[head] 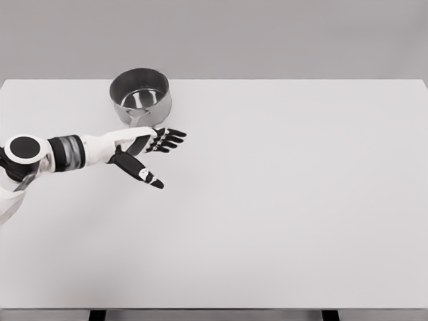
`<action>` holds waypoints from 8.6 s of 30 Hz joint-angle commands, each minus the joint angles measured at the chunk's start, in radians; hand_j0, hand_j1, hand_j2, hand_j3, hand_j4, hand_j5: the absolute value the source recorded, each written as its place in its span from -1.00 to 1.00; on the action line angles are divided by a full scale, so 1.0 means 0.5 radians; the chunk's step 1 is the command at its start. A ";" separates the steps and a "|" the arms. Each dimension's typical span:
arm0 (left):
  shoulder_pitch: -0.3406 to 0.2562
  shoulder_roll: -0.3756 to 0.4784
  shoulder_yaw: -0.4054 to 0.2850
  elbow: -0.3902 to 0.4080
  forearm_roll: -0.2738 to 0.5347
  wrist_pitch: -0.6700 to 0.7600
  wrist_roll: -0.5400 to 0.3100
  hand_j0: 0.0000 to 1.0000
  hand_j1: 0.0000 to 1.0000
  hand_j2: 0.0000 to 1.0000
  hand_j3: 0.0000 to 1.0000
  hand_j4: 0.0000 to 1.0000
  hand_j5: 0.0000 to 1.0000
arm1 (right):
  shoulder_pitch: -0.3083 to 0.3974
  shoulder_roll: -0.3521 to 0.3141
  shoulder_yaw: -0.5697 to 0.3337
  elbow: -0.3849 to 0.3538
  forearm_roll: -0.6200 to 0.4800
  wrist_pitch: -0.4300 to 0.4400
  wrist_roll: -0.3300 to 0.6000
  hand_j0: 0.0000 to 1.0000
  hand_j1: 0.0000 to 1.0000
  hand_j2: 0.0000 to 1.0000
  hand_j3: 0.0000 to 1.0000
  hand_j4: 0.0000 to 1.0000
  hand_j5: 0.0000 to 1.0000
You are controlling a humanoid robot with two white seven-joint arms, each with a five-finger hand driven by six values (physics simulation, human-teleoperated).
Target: Rotate pot handle
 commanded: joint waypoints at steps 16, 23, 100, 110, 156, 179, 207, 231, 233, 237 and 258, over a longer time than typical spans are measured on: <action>0.113 0.086 0.128 -0.016 0.010 -0.001 0.000 1.00 1.00 1.00 1.00 1.00 1.00 | 0.000 0.000 0.000 0.000 0.000 0.000 0.000 1.00 1.00 1.00 1.00 1.00 1.00; 0.129 0.114 0.140 -0.025 0.010 -0.001 0.000 1.00 1.00 1.00 1.00 1.00 1.00 | 0.000 0.000 0.000 0.000 0.000 0.000 0.000 1.00 1.00 1.00 1.00 1.00 1.00; 0.172 0.332 0.291 0.193 -0.343 -0.001 0.000 1.00 1.00 1.00 1.00 1.00 1.00 | 0.000 0.000 0.000 0.000 0.000 0.000 0.000 1.00 1.00 1.00 1.00 1.00 1.00; 0.199 0.332 0.346 0.196 -0.407 -0.001 0.000 1.00 1.00 1.00 1.00 1.00 1.00 | 0.000 0.000 0.000 0.003 0.000 0.000 0.000 1.00 1.00 1.00 1.00 1.00 1.00; 0.028 0.372 0.165 -0.087 -0.459 0.260 0.000 1.00 1.00 1.00 1.00 1.00 1.00 | 0.000 0.000 0.000 0.000 0.000 0.000 0.000 1.00 1.00 1.00 1.00 1.00 1.00; -0.009 0.369 0.171 0.128 -0.607 0.256 0.000 1.00 1.00 1.00 1.00 1.00 1.00 | 0.000 0.000 0.000 0.000 0.000 0.000 0.000 1.00 1.00 1.00 1.00 1.00 1.00; -0.107 0.218 0.171 0.352 -0.935 0.195 0.000 1.00 1.00 1.00 1.00 1.00 1.00 | 0.000 0.000 0.000 0.003 0.000 0.000 0.000 1.00 1.00 1.00 1.00 1.00 1.00; -0.181 0.123 0.171 0.524 -1.107 0.155 0.000 1.00 1.00 1.00 1.00 1.00 1.00 | 0.000 0.000 0.000 0.003 0.000 0.000 0.000 1.00 1.00 1.00 1.00 1.00 1.00; -0.184 0.123 0.174 0.530 -1.110 0.112 0.000 1.00 1.00 1.00 1.00 1.00 1.00 | 0.000 0.000 0.000 0.000 0.000 0.000 0.000 1.00 1.00 1.00 1.00 1.00 1.00; -0.193 0.117 0.171 0.558 -1.110 0.103 0.000 1.00 1.00 1.00 1.00 1.00 1.00 | 0.000 0.000 0.000 0.000 0.000 0.000 0.000 1.00 1.00 1.00 1.00 1.00 1.00; -0.092 0.197 0.217 0.300 -0.987 0.036 0.000 1.00 1.00 1.00 1.00 1.00 1.00 | 0.000 0.000 0.000 0.000 0.000 0.000 0.000 1.00 1.00 1.00 1.00 1.00 1.00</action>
